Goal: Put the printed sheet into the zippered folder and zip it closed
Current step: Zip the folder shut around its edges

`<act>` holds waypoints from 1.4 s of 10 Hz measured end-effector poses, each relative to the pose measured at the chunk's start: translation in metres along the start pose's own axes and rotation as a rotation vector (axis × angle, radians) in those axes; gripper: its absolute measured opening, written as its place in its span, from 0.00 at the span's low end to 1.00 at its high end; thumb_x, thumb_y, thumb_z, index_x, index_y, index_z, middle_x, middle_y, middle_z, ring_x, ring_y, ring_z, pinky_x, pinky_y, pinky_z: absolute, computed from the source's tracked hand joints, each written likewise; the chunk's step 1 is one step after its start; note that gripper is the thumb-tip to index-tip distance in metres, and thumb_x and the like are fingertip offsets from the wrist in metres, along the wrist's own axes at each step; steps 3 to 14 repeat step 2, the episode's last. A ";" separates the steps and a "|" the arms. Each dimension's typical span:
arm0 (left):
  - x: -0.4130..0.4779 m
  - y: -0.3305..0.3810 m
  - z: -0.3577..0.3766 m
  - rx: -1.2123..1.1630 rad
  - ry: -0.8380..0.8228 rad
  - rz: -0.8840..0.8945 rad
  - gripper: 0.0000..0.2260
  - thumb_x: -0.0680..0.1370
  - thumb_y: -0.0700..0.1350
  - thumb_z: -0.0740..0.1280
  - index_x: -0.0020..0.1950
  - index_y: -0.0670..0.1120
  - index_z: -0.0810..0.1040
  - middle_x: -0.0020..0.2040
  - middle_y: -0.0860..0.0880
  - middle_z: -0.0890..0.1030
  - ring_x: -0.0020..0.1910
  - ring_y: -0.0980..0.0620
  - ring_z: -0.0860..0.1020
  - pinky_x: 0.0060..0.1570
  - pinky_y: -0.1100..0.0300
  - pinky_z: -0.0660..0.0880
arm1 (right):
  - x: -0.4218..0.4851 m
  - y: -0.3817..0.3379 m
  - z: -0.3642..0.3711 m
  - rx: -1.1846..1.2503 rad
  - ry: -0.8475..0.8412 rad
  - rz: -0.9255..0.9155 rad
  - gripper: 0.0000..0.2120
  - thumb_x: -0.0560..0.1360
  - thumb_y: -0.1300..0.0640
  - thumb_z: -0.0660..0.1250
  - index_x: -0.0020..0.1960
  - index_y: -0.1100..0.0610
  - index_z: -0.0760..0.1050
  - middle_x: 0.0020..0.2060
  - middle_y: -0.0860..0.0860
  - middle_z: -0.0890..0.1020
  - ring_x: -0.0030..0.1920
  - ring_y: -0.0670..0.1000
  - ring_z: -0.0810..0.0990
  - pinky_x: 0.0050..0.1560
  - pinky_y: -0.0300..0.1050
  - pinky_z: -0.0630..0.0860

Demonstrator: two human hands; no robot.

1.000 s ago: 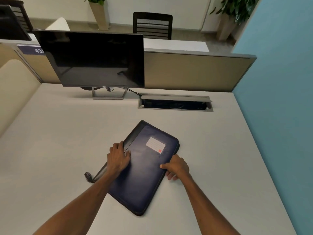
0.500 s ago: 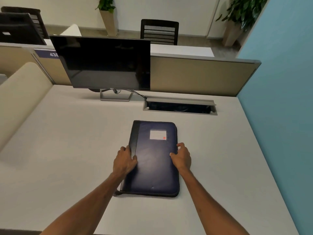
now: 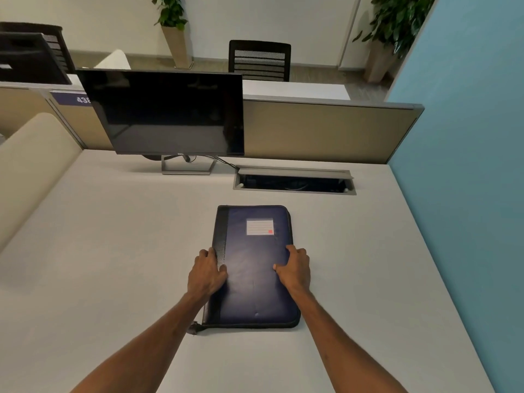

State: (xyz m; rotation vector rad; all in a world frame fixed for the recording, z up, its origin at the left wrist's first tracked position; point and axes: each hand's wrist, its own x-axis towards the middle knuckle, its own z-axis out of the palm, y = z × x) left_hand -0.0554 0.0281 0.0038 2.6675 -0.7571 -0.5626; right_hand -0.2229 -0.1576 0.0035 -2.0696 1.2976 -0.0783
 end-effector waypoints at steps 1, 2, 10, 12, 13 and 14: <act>0.003 -0.002 0.000 0.007 -0.011 0.022 0.22 0.81 0.52 0.66 0.72 0.43 0.69 0.70 0.40 0.74 0.65 0.40 0.75 0.58 0.43 0.80 | 0.000 0.000 -0.004 -0.031 -0.030 -0.002 0.34 0.75 0.50 0.76 0.77 0.53 0.67 0.68 0.55 0.72 0.68 0.57 0.74 0.62 0.53 0.80; 0.008 0.011 -0.008 -0.006 0.089 0.116 0.32 0.82 0.54 0.65 0.82 0.42 0.60 0.80 0.40 0.66 0.77 0.38 0.67 0.69 0.41 0.75 | -0.004 -0.011 -0.012 -0.119 0.017 -0.062 0.34 0.78 0.46 0.73 0.78 0.53 0.63 0.72 0.56 0.69 0.71 0.57 0.70 0.67 0.54 0.77; 0.008 0.011 -0.008 -0.006 0.089 0.116 0.32 0.82 0.54 0.65 0.82 0.42 0.60 0.80 0.40 0.66 0.77 0.38 0.67 0.69 0.41 0.75 | -0.004 -0.011 -0.012 -0.119 0.017 -0.062 0.34 0.78 0.46 0.73 0.78 0.53 0.63 0.72 0.56 0.69 0.71 0.57 0.70 0.67 0.54 0.77; 0.008 0.011 -0.008 -0.006 0.089 0.116 0.32 0.82 0.54 0.65 0.82 0.42 0.60 0.80 0.40 0.66 0.77 0.38 0.67 0.69 0.41 0.75 | -0.004 -0.011 -0.012 -0.119 0.017 -0.062 0.34 0.78 0.46 0.73 0.78 0.53 0.63 0.72 0.56 0.69 0.71 0.57 0.70 0.67 0.54 0.77; 0.008 0.011 -0.008 -0.006 0.089 0.116 0.32 0.82 0.54 0.65 0.82 0.42 0.60 0.80 0.40 0.66 0.77 0.38 0.67 0.69 0.41 0.75 | -0.004 -0.011 -0.012 -0.119 0.017 -0.062 0.34 0.78 0.46 0.73 0.78 0.53 0.63 0.72 0.56 0.69 0.71 0.57 0.70 0.67 0.54 0.77; 0.008 0.011 -0.008 -0.006 0.089 0.116 0.32 0.82 0.54 0.65 0.82 0.42 0.60 0.80 0.40 0.66 0.77 0.38 0.67 0.69 0.41 0.75 | -0.004 -0.011 -0.012 -0.119 0.017 -0.062 0.34 0.78 0.46 0.73 0.78 0.53 0.63 0.72 0.56 0.69 0.71 0.57 0.70 0.67 0.54 0.77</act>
